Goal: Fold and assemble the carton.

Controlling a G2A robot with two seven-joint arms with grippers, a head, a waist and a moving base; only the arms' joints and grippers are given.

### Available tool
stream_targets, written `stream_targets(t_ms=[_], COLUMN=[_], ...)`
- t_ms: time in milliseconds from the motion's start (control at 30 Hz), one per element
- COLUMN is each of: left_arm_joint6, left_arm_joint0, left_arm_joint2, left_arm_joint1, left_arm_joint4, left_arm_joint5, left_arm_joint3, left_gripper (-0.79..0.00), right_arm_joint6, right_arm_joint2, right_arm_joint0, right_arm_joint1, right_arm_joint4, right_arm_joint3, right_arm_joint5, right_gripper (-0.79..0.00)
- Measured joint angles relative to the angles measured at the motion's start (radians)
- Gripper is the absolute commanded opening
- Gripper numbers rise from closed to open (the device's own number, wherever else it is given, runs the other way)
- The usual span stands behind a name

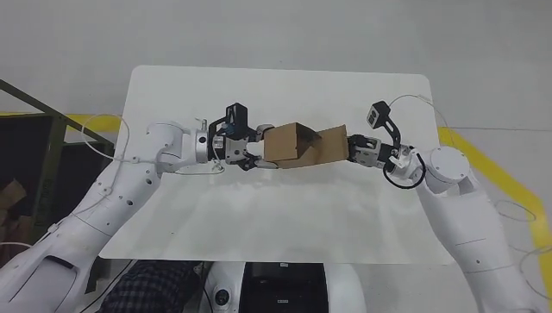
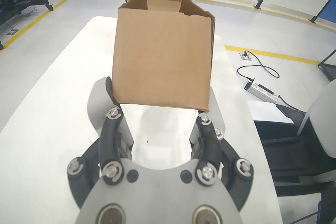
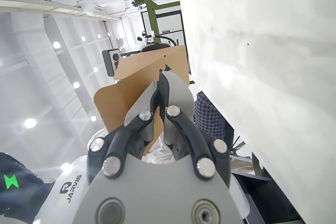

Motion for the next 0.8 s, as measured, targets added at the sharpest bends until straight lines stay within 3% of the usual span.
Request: stream_targets(t_ms=[267,567,800], left_arm_joint6=[-0.003,0.019,-0.02], left_arm_joint0=[-0.001,0.007,0.001], left_arm_joint2=[-0.004,-0.013,-0.001], left_arm_joint1=[-0.009,-0.009,-0.007], left_arm_joint4=[-0.015,-0.035,-0.025], left_arm_joint5=[-0.017,-0.028,-0.028], left_arm_joint3=[0.005,0.014,0.025], left_gripper=[-0.526,-0.529,-0.517], right_arm_joint6=[-0.023,-0.077,-0.136], right_arm_joint2=[-0.01,0.098,0.252], right_arm_joint0=[0.019,-0.033,-0.112], right_arm_joint1=[-0.002,0.017,0.04], right_arm_joint4=[-0.005,0.011,-0.014], right_arm_joint3=[0.024,0.053,-0.098], right_arm_joint5=[0.011,-0.033,-0.174], right_gripper=[-0.785,-0.785,-0.785])
